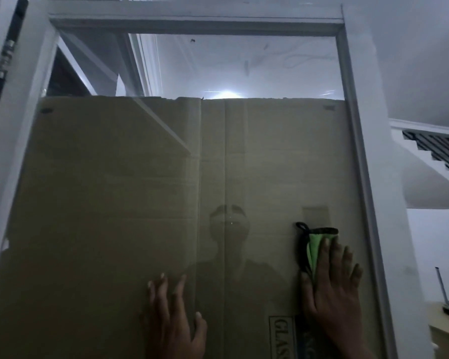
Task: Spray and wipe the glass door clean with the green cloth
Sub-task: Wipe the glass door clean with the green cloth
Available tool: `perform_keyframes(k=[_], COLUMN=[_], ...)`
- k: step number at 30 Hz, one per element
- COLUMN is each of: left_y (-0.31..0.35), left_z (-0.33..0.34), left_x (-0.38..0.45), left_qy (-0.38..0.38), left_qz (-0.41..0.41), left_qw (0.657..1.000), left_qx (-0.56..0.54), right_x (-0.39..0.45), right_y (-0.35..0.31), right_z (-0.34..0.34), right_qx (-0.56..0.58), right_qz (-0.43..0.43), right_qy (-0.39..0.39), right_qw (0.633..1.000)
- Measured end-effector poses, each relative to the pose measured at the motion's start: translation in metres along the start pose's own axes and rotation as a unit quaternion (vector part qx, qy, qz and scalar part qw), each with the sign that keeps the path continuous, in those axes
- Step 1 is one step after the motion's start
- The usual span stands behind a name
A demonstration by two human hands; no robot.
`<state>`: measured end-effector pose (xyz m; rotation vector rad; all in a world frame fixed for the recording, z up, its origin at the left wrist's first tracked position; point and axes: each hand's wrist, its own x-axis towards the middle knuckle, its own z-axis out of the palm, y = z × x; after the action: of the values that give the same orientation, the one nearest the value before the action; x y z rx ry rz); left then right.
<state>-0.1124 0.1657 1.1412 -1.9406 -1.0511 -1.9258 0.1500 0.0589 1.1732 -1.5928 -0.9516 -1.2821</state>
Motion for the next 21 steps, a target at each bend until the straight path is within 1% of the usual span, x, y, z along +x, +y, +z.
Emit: perform_keyframes(k=[5,10,16,21], left_y=[0.006,0.002,-0.017,-0.048], left_z=[0.001,-0.014,-0.039,-0.057], left_x=[-0.002,0.000,0.012,0.023], left_qy=[-0.007,-0.033,-0.021,-0.023], left_qz=[-0.016,-0.006,0.016,0.008], left_qw=[1.000,0.999,0.996,0.998], left_qx=[0.003,-0.015,-0.079,-0.065], right_x=[0.003,0.012,0.044,0.065], right_y=[0.002,-0.014,-0.070,-0.134], right_z=[0.001,0.007,0.004,0.012], right_qx=[0.030,0.051,0.061,0.093], right_qz=[0.005,0.044,0.049,0.025], right_qy=[0.000,0.004,-0.011,-0.009], right_qw=[1.000,0.998,0.997,0.995])
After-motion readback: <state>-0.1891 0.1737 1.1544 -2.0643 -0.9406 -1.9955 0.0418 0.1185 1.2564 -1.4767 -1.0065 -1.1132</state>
